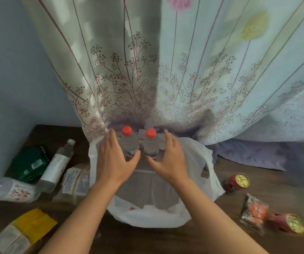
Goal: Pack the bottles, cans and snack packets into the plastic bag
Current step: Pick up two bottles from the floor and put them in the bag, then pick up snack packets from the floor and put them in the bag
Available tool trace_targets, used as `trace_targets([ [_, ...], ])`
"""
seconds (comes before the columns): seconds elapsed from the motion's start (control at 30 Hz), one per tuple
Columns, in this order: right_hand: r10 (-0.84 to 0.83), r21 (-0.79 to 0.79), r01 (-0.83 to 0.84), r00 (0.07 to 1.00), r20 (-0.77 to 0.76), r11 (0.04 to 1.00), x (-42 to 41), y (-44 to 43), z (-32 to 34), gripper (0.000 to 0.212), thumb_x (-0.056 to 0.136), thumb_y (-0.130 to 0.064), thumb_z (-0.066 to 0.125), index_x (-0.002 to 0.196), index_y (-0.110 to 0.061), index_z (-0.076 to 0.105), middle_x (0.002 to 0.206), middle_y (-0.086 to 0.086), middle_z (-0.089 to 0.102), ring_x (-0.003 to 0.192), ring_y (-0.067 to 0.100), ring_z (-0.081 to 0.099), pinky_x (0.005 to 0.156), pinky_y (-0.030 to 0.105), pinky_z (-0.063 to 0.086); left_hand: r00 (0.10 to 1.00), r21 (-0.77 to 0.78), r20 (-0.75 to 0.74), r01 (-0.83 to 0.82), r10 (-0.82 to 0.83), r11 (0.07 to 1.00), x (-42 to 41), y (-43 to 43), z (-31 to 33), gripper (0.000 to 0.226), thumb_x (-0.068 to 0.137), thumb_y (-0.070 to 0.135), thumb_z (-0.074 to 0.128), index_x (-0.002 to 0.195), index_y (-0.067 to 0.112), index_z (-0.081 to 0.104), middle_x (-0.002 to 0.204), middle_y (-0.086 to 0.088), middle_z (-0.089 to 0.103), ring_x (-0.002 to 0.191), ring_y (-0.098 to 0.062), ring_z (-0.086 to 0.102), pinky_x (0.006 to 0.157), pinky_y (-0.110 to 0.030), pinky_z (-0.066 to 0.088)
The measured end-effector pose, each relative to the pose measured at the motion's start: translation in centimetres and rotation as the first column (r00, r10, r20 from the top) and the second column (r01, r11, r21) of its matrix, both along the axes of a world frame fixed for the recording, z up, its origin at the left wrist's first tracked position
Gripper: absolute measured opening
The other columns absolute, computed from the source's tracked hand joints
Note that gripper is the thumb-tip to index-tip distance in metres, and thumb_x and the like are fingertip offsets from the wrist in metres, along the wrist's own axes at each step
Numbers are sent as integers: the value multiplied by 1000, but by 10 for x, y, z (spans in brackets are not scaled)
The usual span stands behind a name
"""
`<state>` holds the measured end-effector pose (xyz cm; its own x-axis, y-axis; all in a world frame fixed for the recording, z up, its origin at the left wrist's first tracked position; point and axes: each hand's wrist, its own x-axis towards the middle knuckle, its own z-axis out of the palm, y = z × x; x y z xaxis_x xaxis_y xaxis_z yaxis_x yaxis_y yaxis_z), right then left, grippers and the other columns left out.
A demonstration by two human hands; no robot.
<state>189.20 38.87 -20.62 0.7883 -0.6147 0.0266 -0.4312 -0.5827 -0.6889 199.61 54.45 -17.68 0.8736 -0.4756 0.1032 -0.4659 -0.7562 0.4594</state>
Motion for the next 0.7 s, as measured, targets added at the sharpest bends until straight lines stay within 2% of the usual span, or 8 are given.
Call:
trace_targets([
  [0.1, 19, -179, -38, 994, -106, 983, -27, -2, 26, 105, 82, -74, 58, 163, -17, 23, 166, 14, 28, 157, 30, 19, 125, 45, 23, 993, 161, 82, 72, -86, 984, -10, 21, 18, 109, 86, 77, 43, 162, 5, 13, 169, -17, 20, 156, -31, 18, 127, -49, 16],
  [0.2, 1, -308, -59, 983, -183, 950, -54, -5, 58, 99, 86, -78, 45, 164, -24, 17, 169, 15, 23, 158, 33, 12, 125, 48, 16, 971, 307, 149, 135, -188, 942, -16, 30, 42, 109, 86, 83, 21, 163, 7, 16, 170, -15, 16, 158, -31, 9, 128, -48, 6],
  [0.33, -44, -415, -90, 953, -301, 905, -95, 5, 92, 96, 86, -84, 27, 164, -30, 12, 170, 14, 19, 157, 35, 11, 126, 55, 13, 945, 403, 154, 205, -287, 892, -29, 43, 72, 108, 85, 87, 13, 165, 14, 11, 172, -10, 8, 159, -28, -2, 127, -49, -3],
  [0.43, -133, -425, -2, 948, -288, 905, -124, 15, 109, 99, 81, -88, 15, 164, -33, 12, 170, 12, 18, 158, 35, 9, 127, 55, 10, 928, 386, 163, 252, -334, 888, -46, 45, 92, 111, 83, 89, 7, 165, 15, 6, 173, -8, 3, 159, -26, -9, 127, -51, -5],
  [0.53, -213, -415, 76, 932, -295, 906, -150, 28, 129, 101, 79, -90, 12, 163, -33, 12, 171, 10, 17, 158, 34, 7, 126, 57, 10, 891, 378, 158, 343, -425, 860, -63, 44, 116, 112, 80, 89, 2, 165, 16, 3, 173, -5, -1, 158, -25, -11, 127, -52, -7],
  [0.7, -363, -399, 228, 880, -307, 888, -214, 52, 153, 106, 73, -93, 9, 163, -36, 11, 172, 8, 14, 159, 33, 4, 126, 59, 7, 783, 388, 133, 523, -607, 759, -112, 41, 136, 111, 77, 92, 0, 165, 24, 1, 173, -2, 0, 158, -24, -10, 126, -53, -8],
])
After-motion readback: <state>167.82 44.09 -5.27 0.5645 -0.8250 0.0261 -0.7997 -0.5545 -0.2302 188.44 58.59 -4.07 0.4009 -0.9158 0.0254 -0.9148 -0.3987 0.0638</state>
